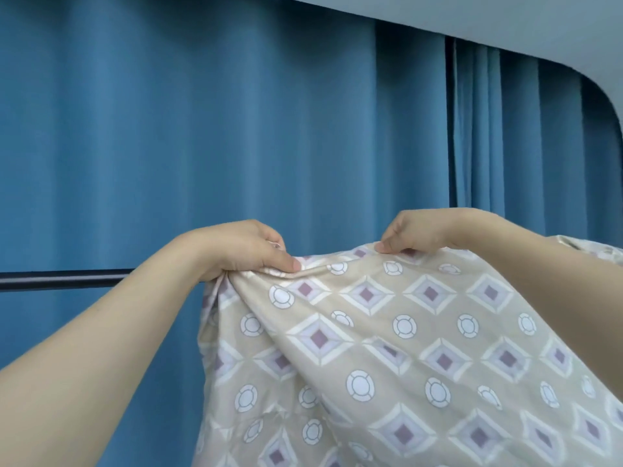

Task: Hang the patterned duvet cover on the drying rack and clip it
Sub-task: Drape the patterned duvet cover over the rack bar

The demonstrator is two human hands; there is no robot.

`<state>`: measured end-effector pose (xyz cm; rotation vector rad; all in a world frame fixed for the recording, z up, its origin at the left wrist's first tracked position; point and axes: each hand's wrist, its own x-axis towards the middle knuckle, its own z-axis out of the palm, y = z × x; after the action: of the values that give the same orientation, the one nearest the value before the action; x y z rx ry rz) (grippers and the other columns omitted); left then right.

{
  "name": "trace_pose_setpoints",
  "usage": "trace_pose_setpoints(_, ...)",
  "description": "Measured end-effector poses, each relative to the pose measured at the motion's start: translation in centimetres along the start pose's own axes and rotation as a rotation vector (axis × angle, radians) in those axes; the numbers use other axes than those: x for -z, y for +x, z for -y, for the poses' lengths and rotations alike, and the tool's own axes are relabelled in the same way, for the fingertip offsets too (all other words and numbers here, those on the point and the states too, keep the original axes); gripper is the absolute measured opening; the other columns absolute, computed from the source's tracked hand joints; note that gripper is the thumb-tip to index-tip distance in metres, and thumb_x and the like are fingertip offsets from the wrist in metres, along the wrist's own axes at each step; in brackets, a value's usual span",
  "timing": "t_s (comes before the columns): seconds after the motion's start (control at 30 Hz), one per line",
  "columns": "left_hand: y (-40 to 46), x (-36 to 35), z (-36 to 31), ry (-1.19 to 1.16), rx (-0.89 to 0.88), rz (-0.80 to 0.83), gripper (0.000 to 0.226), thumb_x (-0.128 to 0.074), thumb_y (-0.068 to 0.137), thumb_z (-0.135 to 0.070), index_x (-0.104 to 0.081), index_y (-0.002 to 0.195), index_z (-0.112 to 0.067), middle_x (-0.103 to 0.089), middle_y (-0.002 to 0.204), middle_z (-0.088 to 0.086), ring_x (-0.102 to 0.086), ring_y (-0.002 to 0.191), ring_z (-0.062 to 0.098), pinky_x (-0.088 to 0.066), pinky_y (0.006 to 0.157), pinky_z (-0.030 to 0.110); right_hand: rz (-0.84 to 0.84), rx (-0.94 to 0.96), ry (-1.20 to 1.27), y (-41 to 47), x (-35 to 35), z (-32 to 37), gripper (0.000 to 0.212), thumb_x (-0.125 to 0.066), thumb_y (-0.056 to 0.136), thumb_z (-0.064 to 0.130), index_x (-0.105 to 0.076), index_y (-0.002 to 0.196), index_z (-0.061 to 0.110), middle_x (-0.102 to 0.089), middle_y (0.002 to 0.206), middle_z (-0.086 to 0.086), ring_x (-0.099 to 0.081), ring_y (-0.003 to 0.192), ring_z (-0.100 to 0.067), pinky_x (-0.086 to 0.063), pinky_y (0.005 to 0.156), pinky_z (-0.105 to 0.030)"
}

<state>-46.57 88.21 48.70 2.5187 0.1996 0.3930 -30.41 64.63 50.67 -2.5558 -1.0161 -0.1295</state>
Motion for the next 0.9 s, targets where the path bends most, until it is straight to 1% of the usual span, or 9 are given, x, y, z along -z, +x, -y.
trace_pose_setpoints(0.1,0.4,0.0,0.5,-0.143,-0.045,-0.033,0.014,-0.072,0.087,-0.02,-0.064,0.077,-0.014,-0.064,0.071,0.006,-0.059,0.063,0.02,-0.048,0.064,0.028,-0.036,0.055,0.085,0.4,-0.6,1.5,0.038,-0.055,0.096,0.04,-0.06,0.064,0.019,-0.054,0.054,0.01,-0.048,0.055,-0.018,-0.041,0.059,-0.025)
trace_pose_setpoints(0.23,0.7,-0.2,0.6,-0.382,-0.053,-0.128,0.021,-0.06,0.093,-0.007,-0.058,0.073,-0.011,-0.057,0.064,0.009,-0.054,0.056,0.021,-0.047,0.059,0.027,0.254,-0.008,0.034,-0.3,-1.4,4.7,0.044,-0.06,0.085,0.059,-0.073,0.099,0.02,-0.076,0.093,0.003,-0.072,0.087,-0.022,-0.055,0.085,-0.037)
trace_pose_setpoints(0.37,1.6,0.7,1.6,-0.731,0.037,-0.357,0.03,-0.053,0.095,-0.002,-0.049,0.067,-0.011,-0.05,0.058,0.008,-0.048,0.048,0.02,-0.043,0.053,0.025,-0.029,0.154,-0.027,-0.1,-1.7,5.2,0.04,-0.055,0.09,0.056,-0.07,0.098,0.019,-0.073,0.093,0.002,-0.065,0.079,-0.014,-0.051,0.091,-0.037)
trace_pose_setpoints(0.47,2.2,2.0,3.0,-0.905,0.127,-0.489,0.029,-0.052,0.094,-0.005,-0.047,0.067,-0.011,-0.051,0.055,0.006,-0.05,0.047,0.02,-0.044,0.061,0.03,-0.063,0.176,-0.136,-0.5,-1.3,4.2,0.029,-0.053,0.093,0.052,-0.061,0.115,0.034,-0.065,0.112,0.017,-0.06,0.103,-0.007,-0.044,0.101,-0.033)
trace_pose_setpoints(0.53,2.3,2.5,3.6,-0.77,0.127,-0.622,0.027,-0.051,0.093,-0.006,-0.045,0.067,-0.013,-0.047,0.062,0.004,-0.046,0.052,0.02,-0.043,0.059,0.028,-0.135,0.071,-0.255,-1.3,-0.8,2.6,0.037,-0.058,0.087,0.056,-0.052,0.116,0.033,-0.057,0.112,0.017,-0.055,0.105,-0.012,-0.043,0.096,-0.032)
trace_pose_setpoints(0.6,2.5,2.1,4.1,-0.439,0.075,-0.738,0.024,-0.05,0.087,-0.006,-0.041,0.066,-0.015,-0.043,0.065,0.004,-0.041,0.059,0.024,-0.036,0.057,0.03,-0.241,0.057,-0.366,-1.8,-0.5,0.8,0.022,-0.06,0.088,0.049,-0.05,0.094,0.03,-0.056,0.096,0.012,-0.055,0.093,-0.017,-0.045,0.081,-0.032)
trace_pose_setpoints(0.73,2.3,0.0,2.3,0.076,0.015,-0.545,0.012,-0.052,0.084,-0.014,-0.048,0.074,-0.013,-0.054,0.077,0.002,-0.047,0.074,0.026,-0.041,0.069,0.034,-0.304,0.15,-0.398,-2.2,-0.9,-1.6,0.022,-0.058,0.092,0.024,-0.048,0.073,0.023,-0.054,0.077,0.005,-0.051,0.074,-0.016,-0.042,0.068,-0.03)
trace_pose_setpoints(0.8,1.9,-1.3,0.3,0.401,-0.099,-0.595,0.019,-0.052,0.089,-0.039,-0.054,0.086,-0.02,-0.054,0.096,-0.006,-0.049,0.097,0.024,-0.035,0.1,0.051,-0.378,0.162,-0.254,-2.3,-1.0,-2.1,0.02,-0.059,0.093,0.02,-0.051,0.075,0.017,-0.052,0.069,0.005,-0.047,0.058,-0.004,-0.039,0.056,-0.02)
trace_pose_setpoints(0.9,1.2,-3.7,-3.4,0.599,-0.349,-0.486,0.054,-0.039,0.076,-0.081,-0.053,0.099,-0.034,-0.052,0.109,-0.015,-0.044,0.112,0.016,-0.03,0.107,0.05,-0.459,0.163,0.089,-2.8,-0.5,-2.2,0.017,-0.061,0.093,0.014,-0.055,0.08,0.007,-0.05,0.061,0.004,-0.044,0.038,-0.001,-0.034,0.038,-0.011)
